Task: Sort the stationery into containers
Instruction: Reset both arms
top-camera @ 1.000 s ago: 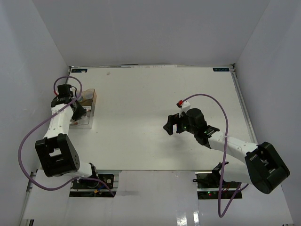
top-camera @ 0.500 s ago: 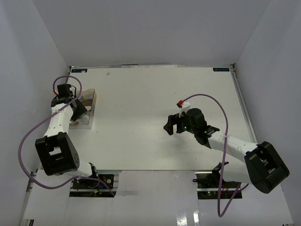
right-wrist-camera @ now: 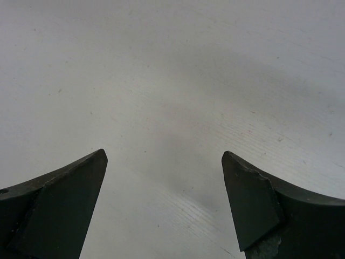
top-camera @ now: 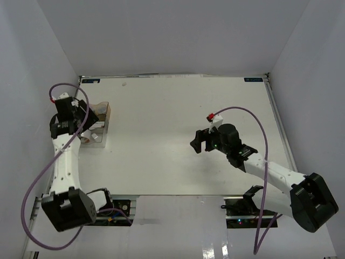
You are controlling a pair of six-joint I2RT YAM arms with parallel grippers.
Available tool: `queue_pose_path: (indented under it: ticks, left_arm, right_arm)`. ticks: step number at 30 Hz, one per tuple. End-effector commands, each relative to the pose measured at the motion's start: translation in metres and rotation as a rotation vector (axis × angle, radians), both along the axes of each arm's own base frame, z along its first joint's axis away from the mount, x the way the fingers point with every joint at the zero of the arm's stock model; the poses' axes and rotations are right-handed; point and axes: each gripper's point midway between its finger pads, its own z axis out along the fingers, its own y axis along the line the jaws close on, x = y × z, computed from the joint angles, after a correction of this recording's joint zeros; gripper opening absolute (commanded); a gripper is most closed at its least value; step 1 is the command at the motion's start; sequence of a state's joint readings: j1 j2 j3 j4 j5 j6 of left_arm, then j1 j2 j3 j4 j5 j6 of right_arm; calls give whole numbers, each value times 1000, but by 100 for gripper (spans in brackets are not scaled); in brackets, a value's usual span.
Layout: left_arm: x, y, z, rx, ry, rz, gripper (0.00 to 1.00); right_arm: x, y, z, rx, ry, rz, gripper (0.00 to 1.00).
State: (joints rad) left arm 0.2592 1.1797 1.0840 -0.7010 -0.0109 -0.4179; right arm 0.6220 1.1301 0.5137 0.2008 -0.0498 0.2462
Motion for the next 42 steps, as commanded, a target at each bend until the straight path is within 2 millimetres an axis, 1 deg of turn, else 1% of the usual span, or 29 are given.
queue_pose_path:
  ticks: [1, 2, 3, 4, 5, 6, 7, 8, 9, 10, 11, 12, 13, 14, 17, 18, 19, 20, 24, 26, 27, 28, 29, 30, 31, 32, 34, 36, 42]
  left_arm:
    - [-11, -28, 73, 18, -243, -109, 78]
    - [-16, -32, 81, 46, -268, -130, 80]
    - [-25, -38, 97, 74, -319, -148, 81]
    - [-29, -50, 105, 89, -345, -191, 84]
    - [-35, -52, 112, 121, -365, -204, 87]
    - [-46, -64, 126, 132, -419, -243, 88]
    - [-52, -64, 133, 156, -438, -238, 89]
    - [-59, -66, 139, 173, -460, -251, 93]
    - [-66, -70, 144, 176, -478, -265, 93]
    - [-78, -72, 154, 183, -520, -270, 94]
    - [-83, -80, 157, 178, -536, -305, 95]
    - [-90, -82, 156, 181, -532, -317, 98]
    - [-98, -86, 159, 180, -547, -333, 98]
    - [-104, -86, 156, 181, -539, -337, 98]
    - [-119, -87, 151, 176, -540, -341, 98]
    - [-122, -86, 149, 175, -537, -337, 98]
    - [-126, -86, 148, 173, -537, -330, 98]
    - [-131, -85, 146, 172, -541, -324, 98]
    - [-138, -84, 141, 163, -545, -310, 98]
    - [-136, -84, 137, 154, -542, -306, 98]
    - [-136, -85, 133, 148, -534, -311, 98]
    - [-136, -86, 132, 143, -531, -314, 98]
    - [-135, -89, 131, 132, -531, -322, 98]
    - [-135, -90, 131, 128, -529, -327, 98]
    - [-134, -93, 131, 116, -529, -340, 98]
    - [-133, -95, 131, 111, -533, -350, 98]
    - [-133, -100, 133, 95, -554, -364, 98]
    - [-134, -103, 133, 76, -570, -376, 98]
    - [-133, -102, 125, 79, -557, -372, 98]
  right_arm:
    - [13, -15, 50, -14, -127, -72, 94]
    - [16, -18, 66, -10, -155, -89, 94]
    - [15, -28, 69, -37, -154, -120, 94]
    - [14, -32, 89, -18, -199, -136, 95]
    - [12, -36, 105, -14, -218, -149, 95]
    - [8, -46, 117, -16, -242, -176, 98]
    - [7, -51, 127, -18, -263, -191, 98]
    - [6, -57, 143, -6, -294, -211, 96]
    - [5, -65, 152, -11, -314, -242, 94]
    - [-1, -74, 162, -9, -335, -259, 90]
    - [-3, -80, 173, -13, -364, -272, 90]
    - [-5, -87, 179, -22, -382, -296, 90]
    - [-11, -95, 190, -14, -409, -312, 90]
    - [-15, -104, 194, -38, -419, -332, 90]
    - [-29, -125, 202, -58, -454, -372, 90]
    - [-32, -130, 202, -64, -461, -379, 90]
    - [-40, -138, 208, -47, -490, -390, 90]
    - [-44, -142, 208, -48, -501, -396, 90]
    - [-67, -159, 216, 8, -589, -404, 90]
    - [-70, -164, 211, -11, -612, -404, 90]
    - [-75, -169, 215, 7, -640, -417, 90]
    - [-76, -171, 214, -1, -652, -419, 90]
    - [-76, -171, 208, -8, -654, -415, 90]
    - [-79, -175, 211, 9, -682, -428, 90]
    - [-77, -176, 204, -3, -684, -434, 90]
    - [-78, -181, 204, 0, -692, -463, 90]
    - [-76, -182, 196, -18, -695, -465, 90]
    - [-77, -183, 197, -7, -713, -469, 90]
    - [-77, -183, 194, 10, -725, -476, 90]
